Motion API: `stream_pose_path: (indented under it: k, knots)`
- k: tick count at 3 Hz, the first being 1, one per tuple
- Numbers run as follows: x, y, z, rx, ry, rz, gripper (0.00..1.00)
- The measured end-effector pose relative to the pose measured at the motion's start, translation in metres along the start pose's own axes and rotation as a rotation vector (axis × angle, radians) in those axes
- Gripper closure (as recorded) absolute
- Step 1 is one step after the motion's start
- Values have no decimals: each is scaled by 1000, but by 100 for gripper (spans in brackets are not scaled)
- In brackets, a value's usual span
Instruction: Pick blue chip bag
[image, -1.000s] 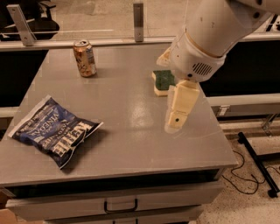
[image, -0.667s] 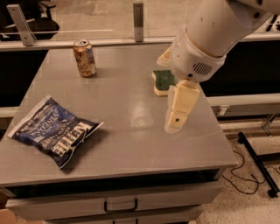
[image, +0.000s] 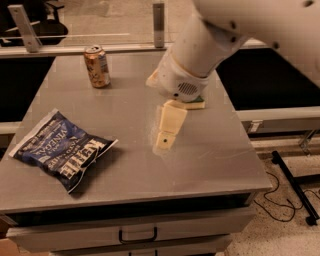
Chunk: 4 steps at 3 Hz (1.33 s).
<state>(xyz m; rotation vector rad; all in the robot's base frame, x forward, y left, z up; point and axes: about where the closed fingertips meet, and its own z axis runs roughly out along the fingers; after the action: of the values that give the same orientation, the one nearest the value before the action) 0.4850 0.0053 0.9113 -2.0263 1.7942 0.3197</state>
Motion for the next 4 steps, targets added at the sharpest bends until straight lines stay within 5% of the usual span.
stream_pose_path:
  k: [3, 4]
  knots:
    - [-92, 6, 116, -138, -196, -91, 0]
    - [-115, 19, 134, -157, -251, -113, 18]
